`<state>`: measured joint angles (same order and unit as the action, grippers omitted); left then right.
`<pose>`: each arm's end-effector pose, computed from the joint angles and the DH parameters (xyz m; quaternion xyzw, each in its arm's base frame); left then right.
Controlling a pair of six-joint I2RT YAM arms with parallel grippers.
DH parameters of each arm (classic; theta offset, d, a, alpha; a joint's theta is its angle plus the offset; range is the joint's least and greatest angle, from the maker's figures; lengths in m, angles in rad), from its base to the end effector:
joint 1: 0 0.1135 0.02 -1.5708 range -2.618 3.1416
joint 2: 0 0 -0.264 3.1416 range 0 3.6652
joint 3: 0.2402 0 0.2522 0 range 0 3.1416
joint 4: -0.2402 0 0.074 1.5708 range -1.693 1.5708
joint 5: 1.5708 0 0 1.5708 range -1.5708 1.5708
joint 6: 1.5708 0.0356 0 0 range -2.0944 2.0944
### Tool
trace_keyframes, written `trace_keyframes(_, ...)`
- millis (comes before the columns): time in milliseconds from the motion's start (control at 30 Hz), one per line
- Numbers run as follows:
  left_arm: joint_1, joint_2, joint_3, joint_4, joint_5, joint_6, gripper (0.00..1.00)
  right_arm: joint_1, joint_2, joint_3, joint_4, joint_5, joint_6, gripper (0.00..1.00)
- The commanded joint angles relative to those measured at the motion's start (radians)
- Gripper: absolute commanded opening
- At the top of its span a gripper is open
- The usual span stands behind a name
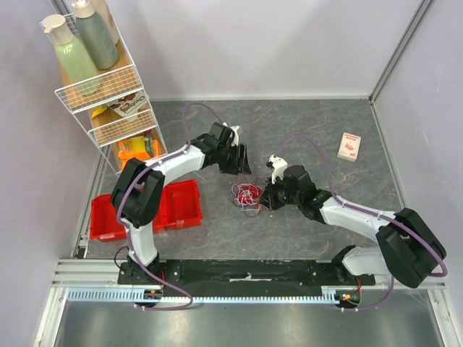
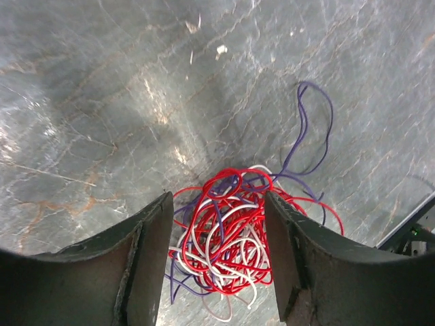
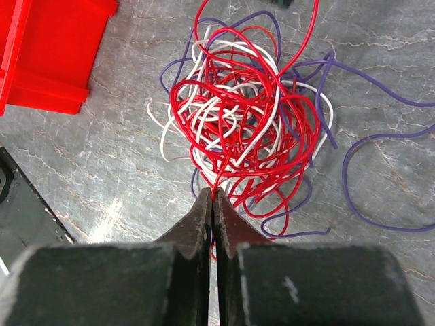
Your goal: Untangle the cables
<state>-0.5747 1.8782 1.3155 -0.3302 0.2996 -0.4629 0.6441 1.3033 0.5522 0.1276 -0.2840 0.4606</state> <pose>0.3358 -0.2300 0.2011 0.1017 0.9283 -0.2853 0.2157 0.2003 0.1629 0.1816 -0.1450 0.8713 0.3441 0.3183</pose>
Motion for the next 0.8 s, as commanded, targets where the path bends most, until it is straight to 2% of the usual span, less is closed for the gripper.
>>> trace_keyframes(0, -0.002, 0.021, -0.025, 0.057, 0.084, 0.047, 0.62, 0.0, -0.032, -0.003, 0.046, -0.007, -0.008, 0.06)
trace_keyframes(33, -0.002, 0.03, -0.018, 0.057, 0.093, 0.047, 0.58, 0.0, -0.032, -0.003, 0.046, -0.01, -0.01, 0.06)
trace_keyframes(133, -0.01, 0.009, -0.015, 0.088, 0.107, 0.058, 0.28, 0.0, -0.019, -0.005, 0.046, -0.004, 0.003, 0.09)
trace_keyframes(200, -0.017, -0.028, -0.016, 0.086, 0.066, 0.073, 0.12, 0.0, -0.013, -0.005, 0.04, 0.011, 0.012, 0.15)
trace_keyframes(267, -0.028, -0.083, -0.027, 0.086, 0.029, 0.095, 0.02, 0.0, -0.01, -0.005, 0.018, 0.055, 0.024, 0.23)
trace_keyframes(300, -0.033, -0.118, -0.032, 0.083, 0.009, 0.111, 0.02, 0.0, -0.006, -0.005, 0.012, 0.072, 0.03, 0.28)
trace_keyframes(400, -0.057, -0.249, -0.058, 0.109, 0.019, 0.177, 0.02, 0.0, 0.002, 0.005, -0.017, 0.104, 0.039, 0.53)
trace_keyframes(500, -0.073, -0.371, -0.096, 0.166, 0.084, 0.228, 0.02, 0.0, -0.018, 0.017, -0.042, 0.127, 0.05, 0.69)
trace_keyframes(600, -0.088, -0.49, -0.143, 0.22, 0.141, 0.268, 0.02, 0.0, -0.084, 0.043, -0.072, 0.143, 0.058, 0.77)
trace_keyframes(767, -0.114, -0.629, -0.197, 0.269, 0.122, 0.291, 0.02, 0.0, -0.203, 0.101, -0.102, 0.149, 0.137, 0.86)
